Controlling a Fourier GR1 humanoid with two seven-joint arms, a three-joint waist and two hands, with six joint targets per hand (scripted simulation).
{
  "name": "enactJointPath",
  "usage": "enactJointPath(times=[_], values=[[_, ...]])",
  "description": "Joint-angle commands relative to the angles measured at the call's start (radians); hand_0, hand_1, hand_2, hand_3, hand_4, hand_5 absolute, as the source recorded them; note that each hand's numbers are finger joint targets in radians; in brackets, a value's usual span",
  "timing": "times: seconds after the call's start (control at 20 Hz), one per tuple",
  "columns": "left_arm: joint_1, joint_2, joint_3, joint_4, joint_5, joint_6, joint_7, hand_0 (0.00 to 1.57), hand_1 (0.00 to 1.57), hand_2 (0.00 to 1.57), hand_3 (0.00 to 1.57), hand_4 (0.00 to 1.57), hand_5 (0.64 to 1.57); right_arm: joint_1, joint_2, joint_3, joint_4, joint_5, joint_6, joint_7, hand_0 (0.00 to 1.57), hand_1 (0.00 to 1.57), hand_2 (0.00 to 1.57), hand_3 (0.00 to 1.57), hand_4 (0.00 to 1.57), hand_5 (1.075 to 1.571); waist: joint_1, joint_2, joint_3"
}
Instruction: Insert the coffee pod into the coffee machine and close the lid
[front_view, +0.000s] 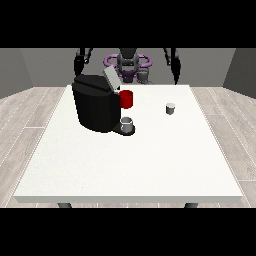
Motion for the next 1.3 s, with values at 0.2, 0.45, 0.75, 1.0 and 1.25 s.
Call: enactJointPath(times=[0.2, 0.45, 0.75, 1.0, 1.25], values=[[-0.017, 0.031, 0.069, 0.062, 0.103, -0.123, -0.192, 0.00, 0.00, 0.00, 0.00, 0.31, 1.571, 0.007, -0.009, -0.002, -0.020, -0.052, 0.057, 0.082, 0.00, 0.00, 0.00, 0.00, 0.13, 1.571, -0.015, -0.061, 0.0159], [-0.060, 0.139, 0.076, 0.055, 0.016, -0.147, -0.182, 0.00, 0.00, 0.00, 0.00, 0.00, 1.571, 0.004, 0.082, -0.056, 0.027, -0.025, -0.088, -0.104, 0.00, 0.00, 0.00, 0.00, 0.09, 1.571, -0.031, -0.038, 0.0169], [-0.196, 0.239, 0.163, 0.197, 0.054, -0.225, -0.089, 0.00, 0.00, 0.00, 0.00, 0.00, 1.571, 0.001, 0.099, -0.032, 0.047, -0.039, -0.061, -0.159, 0.00, 0.00, 0.00, 0.00, 0.17, 1.571, -0.073, 0.013, 0.0169], [-0.335, 0.294, 0.212, 0.376, 0.024, -0.215, -0.098, 0.00, 0.00, 0.00, 0.00, 0.00, 1.571, -0.077, 0.064, -0.014, -0.024, -0.080, -0.031, -0.070, 0.00, 0.00, 0.00, 0.00, 0.17, 1.571, -0.152, 0.083, 0.0165], [-0.350, 0.249, 0.174, 0.517, -0.037, -0.204, -0.134, 0.00, 0.00, 0.00, 0.00, 0.00, 1.571, -0.053, 0.114, 0.050, 0.003, -0.024, -0.114, -0.110, 0.00, 0.00, 0.00, 0.00, 0.23, 1.571, -0.121, 0.076, 0.0165]])
